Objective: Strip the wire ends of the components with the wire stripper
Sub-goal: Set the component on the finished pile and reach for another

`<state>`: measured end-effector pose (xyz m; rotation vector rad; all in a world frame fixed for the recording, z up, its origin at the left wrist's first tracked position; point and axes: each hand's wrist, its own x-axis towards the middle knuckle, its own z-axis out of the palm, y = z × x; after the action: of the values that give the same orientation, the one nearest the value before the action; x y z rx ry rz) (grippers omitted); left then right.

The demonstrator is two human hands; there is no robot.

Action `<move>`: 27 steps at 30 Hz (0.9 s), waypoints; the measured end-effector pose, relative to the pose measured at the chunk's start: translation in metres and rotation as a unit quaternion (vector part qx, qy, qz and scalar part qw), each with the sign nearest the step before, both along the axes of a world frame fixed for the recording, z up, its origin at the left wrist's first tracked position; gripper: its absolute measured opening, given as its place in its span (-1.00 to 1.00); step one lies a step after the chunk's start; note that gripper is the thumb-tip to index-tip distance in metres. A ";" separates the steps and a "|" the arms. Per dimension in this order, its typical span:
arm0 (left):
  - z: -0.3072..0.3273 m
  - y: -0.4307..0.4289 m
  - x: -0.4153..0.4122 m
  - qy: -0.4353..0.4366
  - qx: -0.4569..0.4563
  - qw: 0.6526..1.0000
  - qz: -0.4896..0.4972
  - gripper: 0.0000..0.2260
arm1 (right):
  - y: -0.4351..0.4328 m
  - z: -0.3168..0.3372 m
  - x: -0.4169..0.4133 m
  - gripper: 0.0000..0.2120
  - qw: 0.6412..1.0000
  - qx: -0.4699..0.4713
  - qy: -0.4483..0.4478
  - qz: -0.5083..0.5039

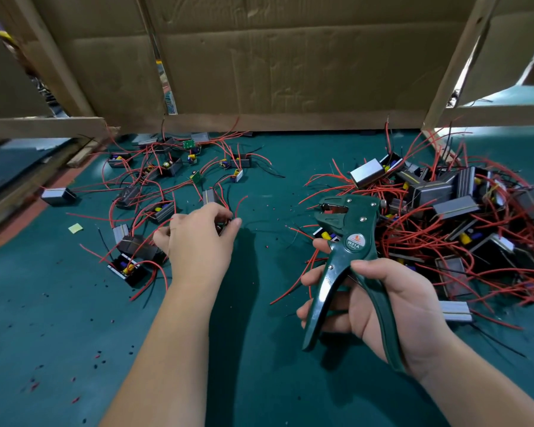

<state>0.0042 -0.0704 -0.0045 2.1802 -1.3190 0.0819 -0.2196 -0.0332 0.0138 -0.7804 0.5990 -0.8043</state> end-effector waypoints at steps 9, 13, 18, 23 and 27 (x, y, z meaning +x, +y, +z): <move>0.008 0.002 0.002 0.081 -0.081 0.992 -0.044 -0.89 | 0.000 0.001 0.000 -0.38 1.000 -0.005 -0.006 -0.005; 0.012 0.007 0.015 0.059 -0.002 0.996 0.073 -0.60 | 0.001 0.002 -0.001 -0.39 1.000 -0.009 -0.006 -0.006; 0.009 0.008 0.023 0.028 0.220 0.966 0.134 -0.54 | 0.001 0.002 -0.001 -0.34 1.000 -0.012 -0.005 0.000; 0.007 0.007 0.025 -0.013 0.193 0.975 0.113 -0.67 | 0.001 0.002 0.000 -0.25 1.000 -0.017 -0.005 0.005; 0.009 0.004 0.026 0.046 0.049 0.996 0.054 -0.61 | 0.001 0.002 0.000 -0.18 1.000 -0.020 -0.006 0.007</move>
<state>0.0304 -0.0660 0.0040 2.3098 -1.1766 -0.0411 -0.2195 -0.0326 0.0158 -0.8147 0.5681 -0.8088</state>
